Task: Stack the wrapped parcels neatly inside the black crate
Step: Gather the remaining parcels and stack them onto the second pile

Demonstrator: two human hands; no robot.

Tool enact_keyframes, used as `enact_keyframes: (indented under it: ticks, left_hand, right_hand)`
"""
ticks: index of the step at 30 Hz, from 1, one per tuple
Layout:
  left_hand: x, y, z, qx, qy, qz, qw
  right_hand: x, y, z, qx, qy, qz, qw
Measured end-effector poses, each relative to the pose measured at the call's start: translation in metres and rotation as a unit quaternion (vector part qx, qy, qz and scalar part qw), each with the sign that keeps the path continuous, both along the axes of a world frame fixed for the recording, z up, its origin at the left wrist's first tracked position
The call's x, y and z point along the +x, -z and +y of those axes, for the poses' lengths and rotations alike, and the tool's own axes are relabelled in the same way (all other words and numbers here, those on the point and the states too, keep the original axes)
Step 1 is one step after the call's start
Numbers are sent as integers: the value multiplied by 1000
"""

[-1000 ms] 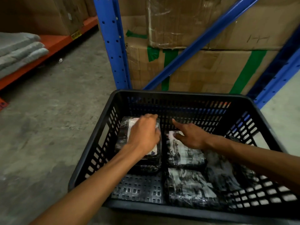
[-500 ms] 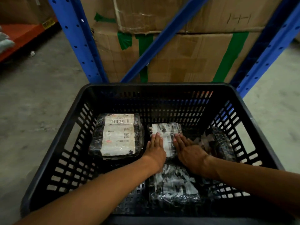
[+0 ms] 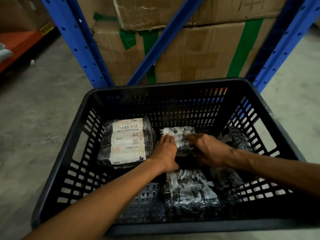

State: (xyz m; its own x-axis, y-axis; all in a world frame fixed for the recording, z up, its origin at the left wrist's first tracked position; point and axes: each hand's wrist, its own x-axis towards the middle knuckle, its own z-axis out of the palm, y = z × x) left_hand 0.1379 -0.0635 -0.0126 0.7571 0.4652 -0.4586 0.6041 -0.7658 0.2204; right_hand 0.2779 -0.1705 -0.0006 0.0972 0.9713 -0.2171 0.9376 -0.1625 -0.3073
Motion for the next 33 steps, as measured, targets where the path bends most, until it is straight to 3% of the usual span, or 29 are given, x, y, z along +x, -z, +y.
enact_keyframes:
  ticks: [2, 6, 9, 12, 13, 16, 19, 21, 26, 29, 33]
  left_hand:
    - [1, -12, 6, 20, -41, -74, 996]
    - [5, -46, 21, -52, -89, -155, 983]
    - [5, -78, 39, -147, -170, -206, 952]
    - [-2, -97, 50, -326, -301, -309, 841]
    - [-3, -98, 51, -368, -339, -333, 799]
    - [-5, -92, 45, -479, -451, -331, 676]
    - [-7, -86, 36, -542, -476, -298, 625]
    - [-6, -81, 27, -527, -486, -292, 632]
    - [8, -50, 5, -375, -462, -273, 756]
    - [19, -33, 10, -336, -445, -272, 784]
    - [28, -13, 24, -302, -426, -217, 825]
  right_hand:
    - [9, -23, 3, 44, 19, 61, 997]
    - [32, -63, 9, -7, 84, 201, 976]
    - [45, -81, 2, 16, 219, 413, 884]
    - [47, -80, -7, 67, 306, 611, 726]
    - [43, -79, -9, 62, 305, 651, 692]
    - [26, -74, -9, 30, 286, 685, 669]
    - [13, -64, -6, 55, 348, 646, 678]
    - [7, -57, -6, 85, 400, 620, 669]
    - [-1, -36, -4, 111, 468, 567, 669]
    - [0, -21, 5, 109, 478, 547, 678]
    - [6, 1, 22, 79, 473, 483, 733]
